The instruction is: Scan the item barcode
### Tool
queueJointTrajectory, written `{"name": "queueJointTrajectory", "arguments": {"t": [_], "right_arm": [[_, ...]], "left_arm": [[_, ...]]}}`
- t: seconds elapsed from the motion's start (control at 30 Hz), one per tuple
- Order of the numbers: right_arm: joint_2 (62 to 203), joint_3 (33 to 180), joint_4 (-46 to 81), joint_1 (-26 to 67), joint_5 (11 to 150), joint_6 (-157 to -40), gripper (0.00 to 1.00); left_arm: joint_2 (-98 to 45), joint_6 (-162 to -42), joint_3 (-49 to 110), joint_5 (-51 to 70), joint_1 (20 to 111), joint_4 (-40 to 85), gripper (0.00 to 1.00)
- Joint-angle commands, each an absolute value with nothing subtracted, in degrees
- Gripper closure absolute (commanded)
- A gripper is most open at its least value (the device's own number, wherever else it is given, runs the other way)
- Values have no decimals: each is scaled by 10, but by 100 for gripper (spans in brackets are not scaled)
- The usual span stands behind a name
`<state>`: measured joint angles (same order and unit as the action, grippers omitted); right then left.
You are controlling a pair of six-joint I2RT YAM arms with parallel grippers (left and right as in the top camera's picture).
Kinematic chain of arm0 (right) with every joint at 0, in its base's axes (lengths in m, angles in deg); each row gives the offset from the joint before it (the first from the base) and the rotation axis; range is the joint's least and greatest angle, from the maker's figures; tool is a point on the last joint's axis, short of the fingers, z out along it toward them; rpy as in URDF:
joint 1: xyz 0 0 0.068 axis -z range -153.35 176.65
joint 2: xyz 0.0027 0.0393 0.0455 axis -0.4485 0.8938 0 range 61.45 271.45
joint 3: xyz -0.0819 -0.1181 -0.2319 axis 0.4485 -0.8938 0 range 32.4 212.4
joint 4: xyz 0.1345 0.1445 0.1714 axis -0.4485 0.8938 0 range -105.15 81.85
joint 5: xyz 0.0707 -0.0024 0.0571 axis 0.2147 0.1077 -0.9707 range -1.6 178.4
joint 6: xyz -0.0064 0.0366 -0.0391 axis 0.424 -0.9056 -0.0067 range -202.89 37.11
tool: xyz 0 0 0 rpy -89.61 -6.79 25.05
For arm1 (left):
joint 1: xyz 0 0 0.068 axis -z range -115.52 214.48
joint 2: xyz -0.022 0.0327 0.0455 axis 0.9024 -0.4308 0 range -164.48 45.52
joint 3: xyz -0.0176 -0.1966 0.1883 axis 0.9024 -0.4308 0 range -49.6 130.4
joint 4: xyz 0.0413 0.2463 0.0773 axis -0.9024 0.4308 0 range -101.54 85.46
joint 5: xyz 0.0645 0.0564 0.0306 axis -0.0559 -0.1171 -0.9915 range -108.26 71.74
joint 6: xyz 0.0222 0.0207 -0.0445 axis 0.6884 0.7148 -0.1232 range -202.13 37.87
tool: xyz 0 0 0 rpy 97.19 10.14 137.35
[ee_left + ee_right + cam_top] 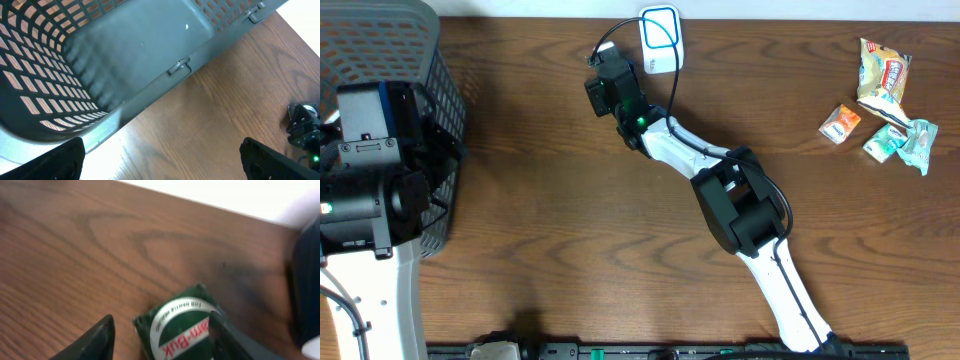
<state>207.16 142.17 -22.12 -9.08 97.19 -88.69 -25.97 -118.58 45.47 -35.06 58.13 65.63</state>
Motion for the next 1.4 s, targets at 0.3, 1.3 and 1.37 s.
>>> {"name": "queueJointTrajectory", "arguments": {"t": [0.3,1.3,1.37], "right_arm": [[2051,1426,-94,-93,968,-886,59],[2017,1425,-67,-68,908,-640,1],[2021,1425,-68,-62,891,-639,1]], "left_arm": [[-260,-1193,452,-356,578,658,2],[-260,-1193,452,-356,578,658,2],[-260,-1193,452,-356,578,658,2]]}}
